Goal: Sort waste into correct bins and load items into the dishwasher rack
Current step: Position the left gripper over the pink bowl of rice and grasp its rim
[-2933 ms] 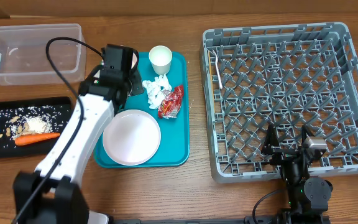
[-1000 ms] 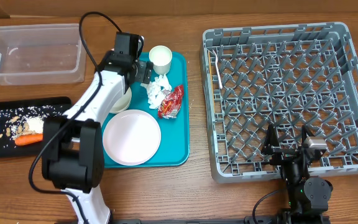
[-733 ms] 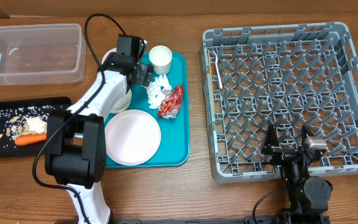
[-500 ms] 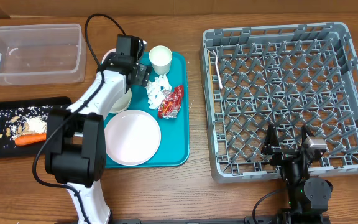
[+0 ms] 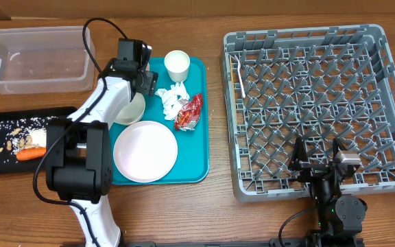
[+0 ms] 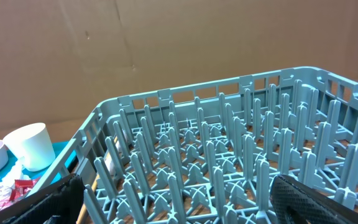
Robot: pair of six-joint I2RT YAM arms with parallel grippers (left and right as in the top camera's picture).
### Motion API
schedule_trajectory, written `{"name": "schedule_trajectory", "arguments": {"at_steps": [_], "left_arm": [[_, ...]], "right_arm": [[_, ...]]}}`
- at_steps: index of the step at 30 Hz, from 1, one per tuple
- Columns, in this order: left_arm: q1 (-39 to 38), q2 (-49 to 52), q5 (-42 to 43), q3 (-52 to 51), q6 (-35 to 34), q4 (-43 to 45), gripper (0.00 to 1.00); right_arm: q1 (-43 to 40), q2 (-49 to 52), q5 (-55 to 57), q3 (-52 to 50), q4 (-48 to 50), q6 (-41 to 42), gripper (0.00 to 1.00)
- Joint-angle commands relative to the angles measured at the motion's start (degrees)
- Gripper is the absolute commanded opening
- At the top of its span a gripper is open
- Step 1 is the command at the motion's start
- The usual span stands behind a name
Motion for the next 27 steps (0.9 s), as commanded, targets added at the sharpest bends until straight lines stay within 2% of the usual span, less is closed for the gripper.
{"name": "schedule_trajectory", "arguments": {"at_steps": [1,3,10,12,27], "left_arm": [[-0.13,1.09,1.62,0.66,-0.46,0.09,0.76],[-0.13,1.09,1.84,0.66,-0.44,0.09,0.68],[-0.13,1.09,4.5,0.66,-0.04,0.31,0.66],[-0.22,1.11,5.55,0.61,0.0,0.11,0.59],[-0.33,3.98,4.22,0.76,0.11,0.37,0.61]], "right_arm": [[-0.09,-0.44,0.76,-0.61,0.31,0.28,1.0],[-0.09,-0.44,0.76,-0.61,0.31,0.26,1.0],[-0.09,-0.44,0.76,-0.61,0.31,0.28,1.0],[-0.09,-0.44,0.76,-0.61,0.31,0.28,1.0],[-0.09,-0.44,0.76,-0.61,0.31,0.26,1.0]]}}
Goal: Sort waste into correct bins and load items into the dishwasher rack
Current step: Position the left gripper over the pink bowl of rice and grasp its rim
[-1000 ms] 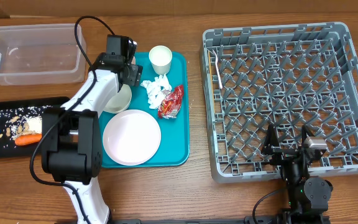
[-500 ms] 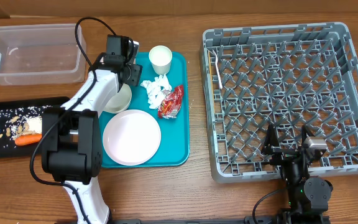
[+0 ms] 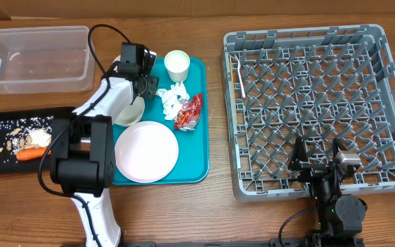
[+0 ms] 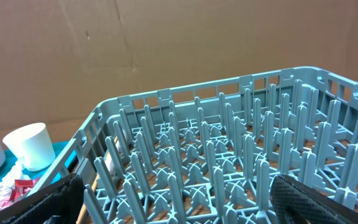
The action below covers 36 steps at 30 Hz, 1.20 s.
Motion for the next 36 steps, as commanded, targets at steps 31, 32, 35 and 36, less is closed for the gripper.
{"name": "schedule_trajectory", "arguments": {"at_steps": [31,32,35,36], "left_arm": [[-1.44,-4.96,-0.68,4.28,-1.44,-0.7,0.13],[-1.6,-5.68,-0.68,4.28,-1.79,-0.66,0.12],[-1.92,-8.46,-0.68,4.28,-3.32,-0.7,0.06],[-2.01,-9.49,-0.68,4.28,-4.09,-0.72,0.04]], "right_arm": [[-0.09,-0.44,0.79,-0.61,0.31,0.24,1.0],[-0.09,-0.44,0.79,-0.61,0.33,0.24,1.0],[-0.09,-0.44,0.79,-0.61,0.33,0.24,1.0],[-0.09,-0.44,0.79,-0.61,0.31,0.24,1.0]]}}
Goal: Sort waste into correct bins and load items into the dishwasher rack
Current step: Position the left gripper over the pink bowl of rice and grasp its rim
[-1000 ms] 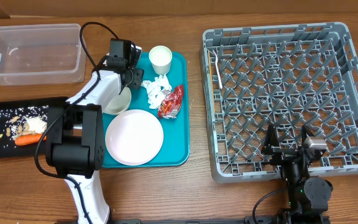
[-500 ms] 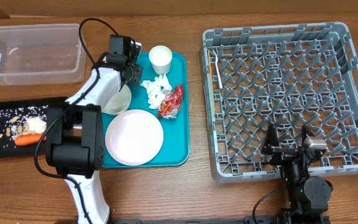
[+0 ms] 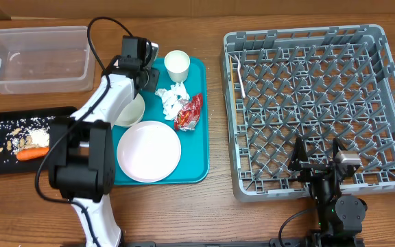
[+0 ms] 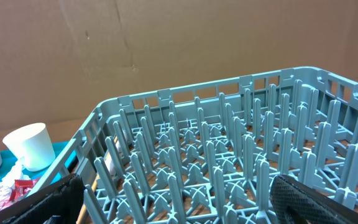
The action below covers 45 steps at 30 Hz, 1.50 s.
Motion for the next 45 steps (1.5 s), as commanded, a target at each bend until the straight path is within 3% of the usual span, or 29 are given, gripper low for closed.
{"name": "schedule_trajectory", "arguments": {"at_steps": [1,8,10,11,15,24,45], "left_arm": [[-0.72,-6.93,-0.13,1.99,-3.63,0.24,0.04],[-0.72,-11.8,-0.11,1.99,-7.34,-0.31,0.06],[-0.7,-11.74,0.42,1.95,-7.3,-1.97,0.26],[-0.7,-11.21,1.29,1.95,-7.21,-3.19,0.31],[-0.72,-7.82,3.67,1.9,-5.09,-7.19,0.4],[-0.52,-0.7,0.15,1.9,-5.14,-6.19,0.43],[1.31,0.46,-1.22,1.46,-4.63,-4.92,0.47]], "right_arm": [[-0.09,-0.44,0.81,-0.61,0.35,0.31,1.0],[-0.09,-0.44,0.81,-0.61,0.33,0.28,1.0],[-0.09,-0.44,0.81,-0.61,0.33,0.31,1.0],[-0.09,-0.44,0.81,-0.61,0.33,0.28,1.0],[-0.09,-0.44,0.81,-0.61,0.33,0.31,1.0],[-0.09,-0.44,0.81,-0.61,0.33,0.28,1.0],[-0.09,-0.44,0.81,-0.61,0.35,0.28,1.0]]}}
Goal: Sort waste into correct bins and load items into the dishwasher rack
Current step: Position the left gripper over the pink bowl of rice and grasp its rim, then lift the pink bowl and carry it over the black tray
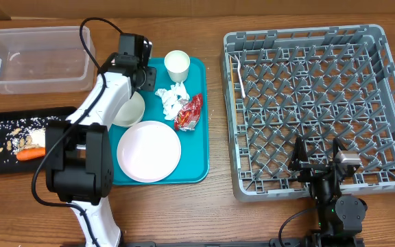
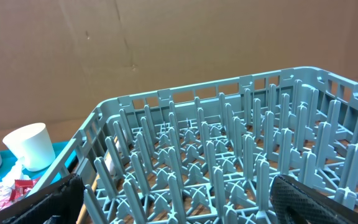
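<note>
On the teal tray (image 1: pixel 196 161) lie a white cup (image 1: pixel 177 64), a crumpled napkin (image 1: pixel 171 100), a red wrapper (image 1: pixel 189 112), a white plate (image 1: pixel 149 151) and a white bowl (image 1: pixel 132 111) half hidden under my left arm. My left gripper (image 1: pixel 142 74) hangs over the tray's far left part, just beyond the bowl; its fingers look apart and hold nothing. The grey dishwasher rack (image 1: pixel 314 103) (image 2: pixel 229 155) holds one thin utensil (image 1: pixel 238 77) along its left side. My right gripper (image 2: pixel 179 205) (image 1: pixel 317 156) stands open over the rack's near edge, empty.
A clear plastic bin (image 1: pixel 36 58) stands at the far left. In front of it is a black tray with food scraps and a carrot piece (image 1: pixel 29 154). A cardboard wall (image 2: pixel 166 43) stands behind the table.
My left gripper has shifted a little to the left above the tray's far left corner. The items on the tray, the rack and my right gripper stand as before.
My left gripper was low beside the bowl and napkin at the first two moments. Later it was higher, nearer the cup, and now it is slightly further left, holding nothing throughout. The plate sits a touch further right. My right gripper has stayed open over the rack.
</note>
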Robot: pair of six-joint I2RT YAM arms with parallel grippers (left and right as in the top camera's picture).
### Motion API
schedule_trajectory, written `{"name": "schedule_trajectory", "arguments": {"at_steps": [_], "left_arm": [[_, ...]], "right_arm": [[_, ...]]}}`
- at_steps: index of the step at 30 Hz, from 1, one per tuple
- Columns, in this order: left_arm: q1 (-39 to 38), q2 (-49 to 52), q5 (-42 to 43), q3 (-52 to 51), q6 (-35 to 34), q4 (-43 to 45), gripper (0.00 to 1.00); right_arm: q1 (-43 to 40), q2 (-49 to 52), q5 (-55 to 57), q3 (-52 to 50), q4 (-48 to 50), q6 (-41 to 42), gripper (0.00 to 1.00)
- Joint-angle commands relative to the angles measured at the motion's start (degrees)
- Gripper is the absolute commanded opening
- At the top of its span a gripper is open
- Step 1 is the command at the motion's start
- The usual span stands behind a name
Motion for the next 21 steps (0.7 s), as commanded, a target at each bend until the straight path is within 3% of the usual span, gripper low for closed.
{"name": "schedule_trajectory", "arguments": {"at_steps": [1,13,21], "left_arm": [[0.48,1.01,-0.7,0.2,1.22,0.26,0.47],[0.72,4.15,-0.5,0.2,1.42,0.07,0.46],[0.66,4.13,-1.14,0.59,3.1,1.14,0.38]], "right_arm": [[-0.09,-0.44,0.79,-0.61,0.31,0.31,1.0],[-0.09,-0.44,0.79,-0.61,0.33,0.31,1.0],[-0.09,-0.44,0.79,-0.61,0.31,0.28,1.0]]}}
